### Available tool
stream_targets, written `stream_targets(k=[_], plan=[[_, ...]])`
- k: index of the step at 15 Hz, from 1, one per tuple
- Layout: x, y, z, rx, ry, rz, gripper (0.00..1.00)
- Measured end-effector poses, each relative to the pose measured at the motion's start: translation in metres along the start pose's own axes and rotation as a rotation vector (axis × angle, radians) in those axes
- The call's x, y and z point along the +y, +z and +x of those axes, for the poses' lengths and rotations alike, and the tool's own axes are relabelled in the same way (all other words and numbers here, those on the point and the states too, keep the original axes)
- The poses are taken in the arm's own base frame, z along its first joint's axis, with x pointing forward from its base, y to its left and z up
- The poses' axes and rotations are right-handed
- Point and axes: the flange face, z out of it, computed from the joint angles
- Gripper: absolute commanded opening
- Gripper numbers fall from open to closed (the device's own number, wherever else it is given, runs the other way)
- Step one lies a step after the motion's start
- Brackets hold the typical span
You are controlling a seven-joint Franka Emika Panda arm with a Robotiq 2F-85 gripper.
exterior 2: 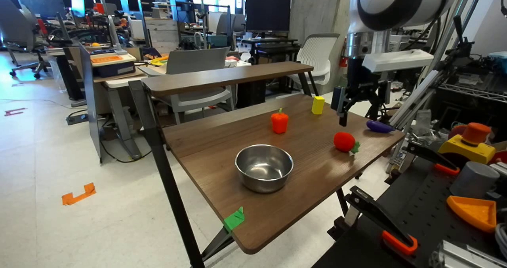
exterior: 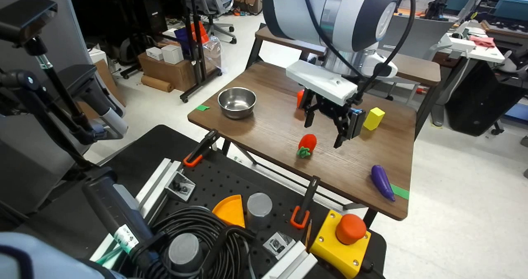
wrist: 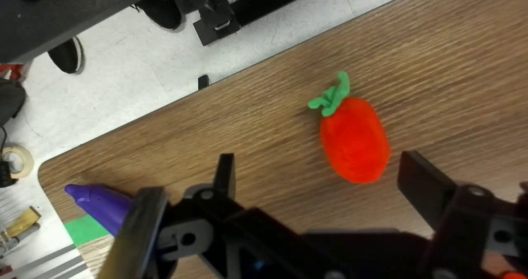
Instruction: Pick up the red plush toy from the table and put it in the pot
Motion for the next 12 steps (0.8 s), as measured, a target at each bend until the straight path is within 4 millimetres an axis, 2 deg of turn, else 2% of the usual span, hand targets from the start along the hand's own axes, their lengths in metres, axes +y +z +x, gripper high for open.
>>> stream_targets(k=[5,6,8,12], plan=[[-0.033,0.021,0.014,-0.048,-0.054,-0.033,1.0],[-0.038,0.025,0.015,-0.059,-0.063,-0.039,0.75],[-0.045,0.034,0.016,-0.084,-0.075,-0.052,0.66],[-0.048,0.048,0.019,-0.126,-0.086,-0.07,0.34]])
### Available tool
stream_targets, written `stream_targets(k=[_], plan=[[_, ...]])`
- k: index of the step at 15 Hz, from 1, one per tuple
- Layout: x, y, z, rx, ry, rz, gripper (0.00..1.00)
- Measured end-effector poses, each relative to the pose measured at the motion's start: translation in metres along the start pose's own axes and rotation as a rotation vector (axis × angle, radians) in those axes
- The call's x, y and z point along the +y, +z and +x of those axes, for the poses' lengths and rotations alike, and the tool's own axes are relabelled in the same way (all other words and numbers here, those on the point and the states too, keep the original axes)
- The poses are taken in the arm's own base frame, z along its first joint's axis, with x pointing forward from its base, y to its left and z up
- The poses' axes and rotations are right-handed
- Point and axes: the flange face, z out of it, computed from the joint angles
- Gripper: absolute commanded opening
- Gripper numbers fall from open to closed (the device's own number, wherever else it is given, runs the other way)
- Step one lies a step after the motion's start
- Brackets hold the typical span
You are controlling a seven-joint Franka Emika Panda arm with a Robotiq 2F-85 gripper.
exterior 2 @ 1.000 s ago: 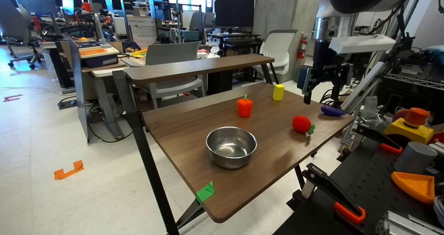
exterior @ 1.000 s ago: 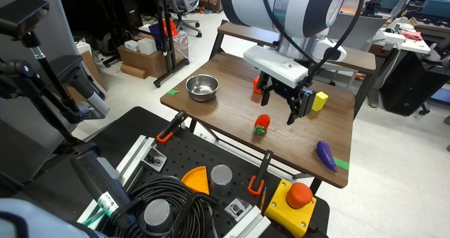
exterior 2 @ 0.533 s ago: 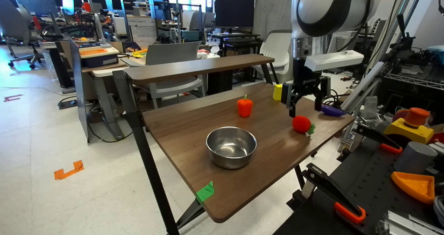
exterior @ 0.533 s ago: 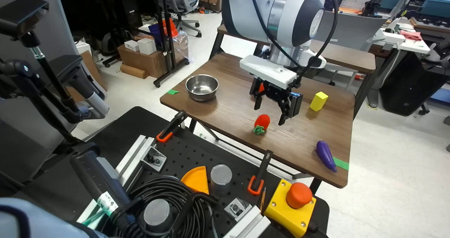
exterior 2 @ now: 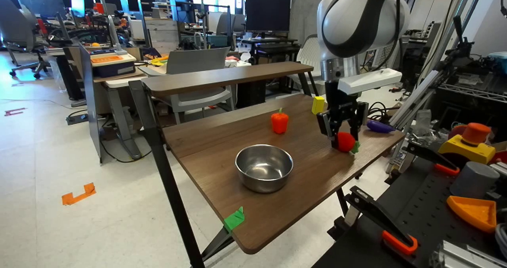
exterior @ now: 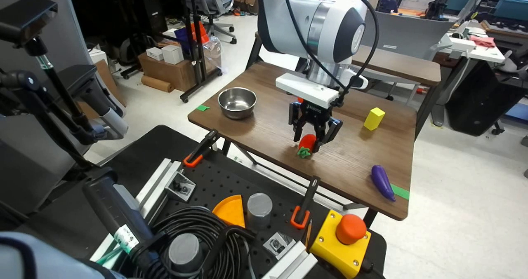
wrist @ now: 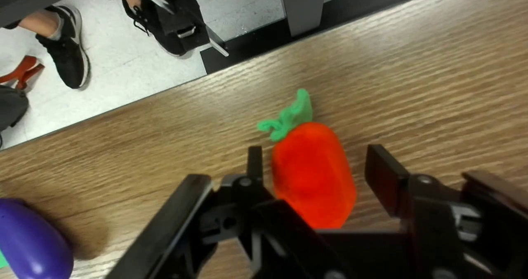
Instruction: Pick up the red plush toy from the table and put it in the pot
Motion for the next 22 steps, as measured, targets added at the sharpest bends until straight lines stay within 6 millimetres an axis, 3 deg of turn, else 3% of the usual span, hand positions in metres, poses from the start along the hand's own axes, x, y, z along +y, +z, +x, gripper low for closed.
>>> stream_targets(k=[4,5,8,11,14,18,22], plan=[[-0.004,-0.008,0.002,0.009,-0.005,0.019,0.05],[-0.007,-0.016,0.001,0.02,-0.009,0.031,0.02],[-0.027,-0.058,-0.008,0.083,-0.044,0.069,0.01],[-0.067,-0.108,-0.032,0.154,-0.116,0.11,0.03],[-0.109,-0.138,-0.062,0.19,-0.214,0.144,0.03],[-0.151,-0.138,-0.09,0.17,-0.344,0.171,0.03],[-0.17,-0.115,-0.099,0.128,-0.405,0.158,0.03]])
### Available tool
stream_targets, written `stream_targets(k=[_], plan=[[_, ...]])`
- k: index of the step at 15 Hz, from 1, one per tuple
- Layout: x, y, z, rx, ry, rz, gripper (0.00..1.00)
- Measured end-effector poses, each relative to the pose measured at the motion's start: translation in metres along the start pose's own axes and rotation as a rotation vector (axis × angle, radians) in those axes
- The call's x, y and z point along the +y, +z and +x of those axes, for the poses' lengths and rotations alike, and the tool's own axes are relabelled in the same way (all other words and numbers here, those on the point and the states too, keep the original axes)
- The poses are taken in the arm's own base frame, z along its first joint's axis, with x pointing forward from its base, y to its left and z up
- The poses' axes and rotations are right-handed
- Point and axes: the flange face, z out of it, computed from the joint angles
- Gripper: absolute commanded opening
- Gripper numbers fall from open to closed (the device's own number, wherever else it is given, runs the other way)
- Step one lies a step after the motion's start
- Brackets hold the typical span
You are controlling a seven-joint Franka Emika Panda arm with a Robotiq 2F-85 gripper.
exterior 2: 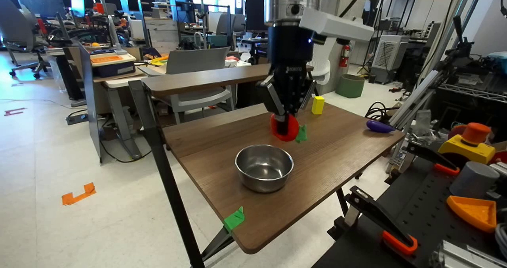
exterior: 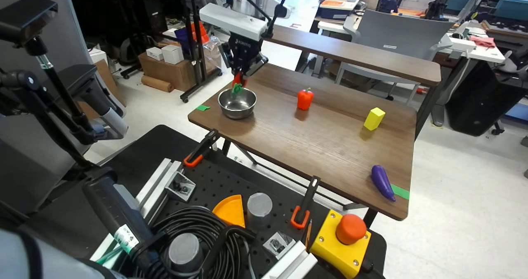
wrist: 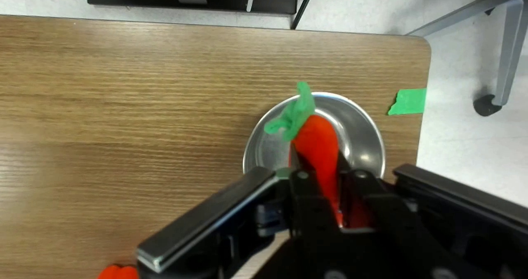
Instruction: Pick up the red plush toy from the table and put it in the pot
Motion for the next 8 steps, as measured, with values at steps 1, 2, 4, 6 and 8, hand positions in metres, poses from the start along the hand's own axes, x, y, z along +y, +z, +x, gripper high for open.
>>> stream_targets(k=[1,2,4,6,8], plan=[[-0.001,0.008,0.0,-0.013,-0.007,-0.005,0.03],[-0.002,0.016,0.0,-0.026,-0.014,-0.01,0.03],[-0.001,0.031,0.001,-0.049,-0.023,-0.023,0.03],[0.002,0.044,0.004,-0.066,-0.032,-0.044,0.03],[0.004,0.054,0.007,-0.076,-0.04,-0.061,0.03]])
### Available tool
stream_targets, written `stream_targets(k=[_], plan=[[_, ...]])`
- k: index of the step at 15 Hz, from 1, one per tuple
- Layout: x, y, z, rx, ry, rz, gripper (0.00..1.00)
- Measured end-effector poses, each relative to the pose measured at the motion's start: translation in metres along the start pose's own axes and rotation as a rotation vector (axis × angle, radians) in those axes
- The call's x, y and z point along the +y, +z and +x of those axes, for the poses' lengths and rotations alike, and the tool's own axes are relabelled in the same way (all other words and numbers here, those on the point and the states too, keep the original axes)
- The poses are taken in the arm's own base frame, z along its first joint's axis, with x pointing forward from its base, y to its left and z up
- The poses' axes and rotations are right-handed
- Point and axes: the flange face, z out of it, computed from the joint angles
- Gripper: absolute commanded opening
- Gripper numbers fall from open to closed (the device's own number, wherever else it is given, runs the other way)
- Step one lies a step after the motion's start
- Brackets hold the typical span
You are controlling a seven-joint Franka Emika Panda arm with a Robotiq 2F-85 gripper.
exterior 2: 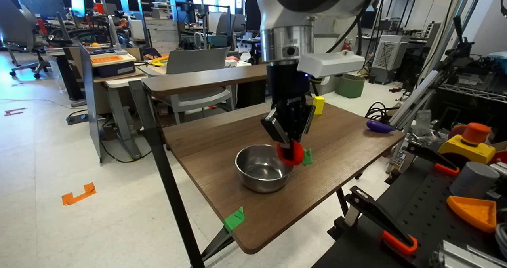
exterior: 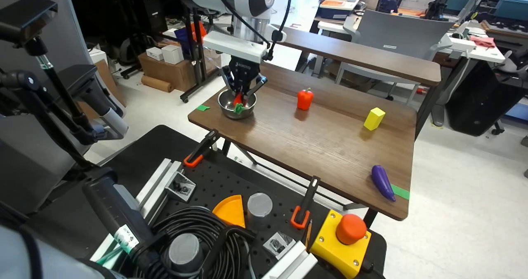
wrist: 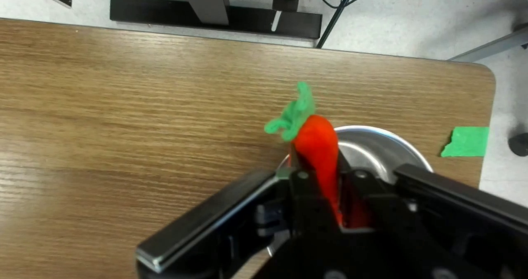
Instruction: Pick up the red plush toy from the table and put it in the pot
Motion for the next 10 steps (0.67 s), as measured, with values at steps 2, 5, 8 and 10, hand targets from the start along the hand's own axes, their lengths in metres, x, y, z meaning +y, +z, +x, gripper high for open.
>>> stream_targets(k=[2,5,8,10], plan=[[-0.001,0.007,0.003,-0.007,-0.007,-0.011,0.38],[-0.005,0.012,0.003,-0.019,-0.009,-0.014,0.54],[-0.01,0.014,0.002,-0.031,-0.012,-0.018,0.75],[-0.015,0.013,0.001,-0.033,-0.015,-0.02,0.89]])
